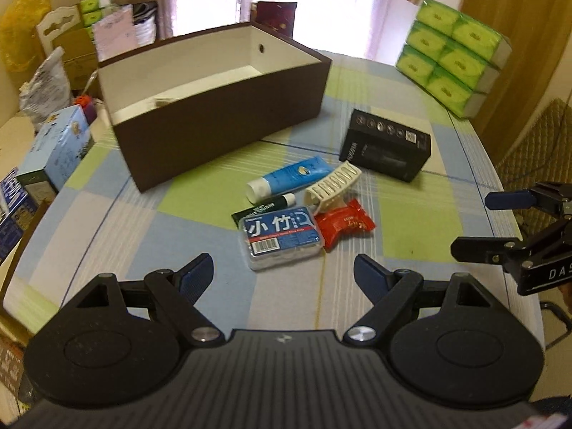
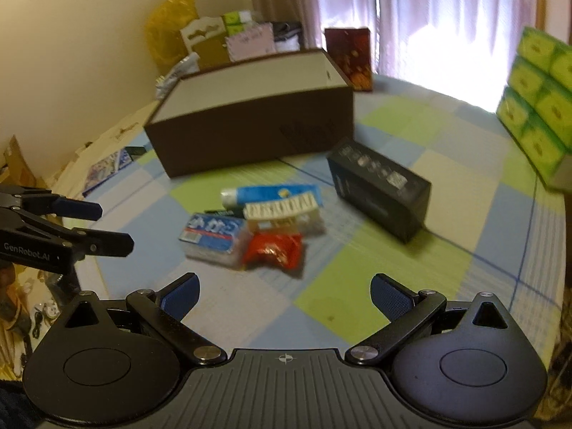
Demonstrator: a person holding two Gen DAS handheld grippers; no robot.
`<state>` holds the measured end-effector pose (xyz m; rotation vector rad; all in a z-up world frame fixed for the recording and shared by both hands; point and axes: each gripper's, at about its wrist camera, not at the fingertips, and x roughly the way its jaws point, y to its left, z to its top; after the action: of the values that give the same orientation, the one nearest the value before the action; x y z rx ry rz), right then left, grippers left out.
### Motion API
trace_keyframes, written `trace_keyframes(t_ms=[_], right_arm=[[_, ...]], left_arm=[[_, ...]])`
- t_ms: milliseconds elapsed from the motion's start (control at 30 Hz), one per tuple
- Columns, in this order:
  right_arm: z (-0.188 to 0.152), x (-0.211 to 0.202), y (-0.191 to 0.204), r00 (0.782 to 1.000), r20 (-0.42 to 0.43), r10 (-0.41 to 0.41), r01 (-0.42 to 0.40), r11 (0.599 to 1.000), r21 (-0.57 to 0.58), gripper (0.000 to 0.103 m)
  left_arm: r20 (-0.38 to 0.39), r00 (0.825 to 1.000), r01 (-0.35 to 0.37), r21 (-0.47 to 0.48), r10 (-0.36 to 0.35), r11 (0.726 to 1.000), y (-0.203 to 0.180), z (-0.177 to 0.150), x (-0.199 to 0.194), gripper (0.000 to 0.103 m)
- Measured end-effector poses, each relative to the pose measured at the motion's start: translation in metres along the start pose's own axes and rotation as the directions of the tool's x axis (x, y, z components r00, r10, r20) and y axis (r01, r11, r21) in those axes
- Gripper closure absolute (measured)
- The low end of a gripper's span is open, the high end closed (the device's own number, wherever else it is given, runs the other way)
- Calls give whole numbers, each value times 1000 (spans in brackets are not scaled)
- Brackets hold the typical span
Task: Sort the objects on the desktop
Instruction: 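Withdraw both open tools from the box back toward the remaining items, then grasp the blue-white floss box with the left tool while the right tool approaches the black box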
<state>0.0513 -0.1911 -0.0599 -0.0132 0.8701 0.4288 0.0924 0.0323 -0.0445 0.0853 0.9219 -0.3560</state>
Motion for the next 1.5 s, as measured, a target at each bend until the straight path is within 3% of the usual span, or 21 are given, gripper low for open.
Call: trace_keyframes(t_ms=[167, 300, 533, 633, 733, 967, 1100, 1167, 1233, 1500], right_arm=[[-12, 9, -12, 998, -49, -36, 38, 998, 44, 4], [-23, 14, -26, 993, -88, -73, 81, 992, 99, 4], [-38, 16, -45, 981, -136, -141, 166, 968, 190, 4], [-43, 15, -53, 973, -155, -172, 204, 952, 226, 4], [-49, 12, -58, 964, -177, -200, 241, 936, 257, 4], [-62, 9, -62, 945, -219, -241, 304, 895, 326, 4], [-65, 8, -59, 940, -233, -251, 321, 883, 342, 4], [-66, 8, -58, 938, -236, -254, 326, 879, 347, 4], [-66, 9, -57, 937, -240, -255, 329, 877, 350, 4], [-64, 11, -55, 937, -241, -252, 324, 883, 338, 4]], left_arm=[[-66, 998, -1, 52, 5, 999, 5, 0, 32, 21], [-98, 995, 44, 101, -34, 994, 10, 2, 52, 21], [-113, 986, 146, 263, -119, 954, 8, 15, 87, 20], [-121, 982, 176, 354, -142, 919, 6, 21, 100, 21], [-133, 978, 205, 455, -162, 867, 2, 24, 111, 23], [-192, 954, 300, 635, -231, 712, -6, 29, 131, 24], [-234, 945, 328, 668, -230, 668, -9, 28, 141, 36], [-228, 946, 323, 677, -229, 662, -7, 26, 139, 42], [-232, 948, 318, 664, -219, 677, -5, 26, 138, 46], [-301, 941, 297, 520, -153, 801, 11, 10, 131, 48]])
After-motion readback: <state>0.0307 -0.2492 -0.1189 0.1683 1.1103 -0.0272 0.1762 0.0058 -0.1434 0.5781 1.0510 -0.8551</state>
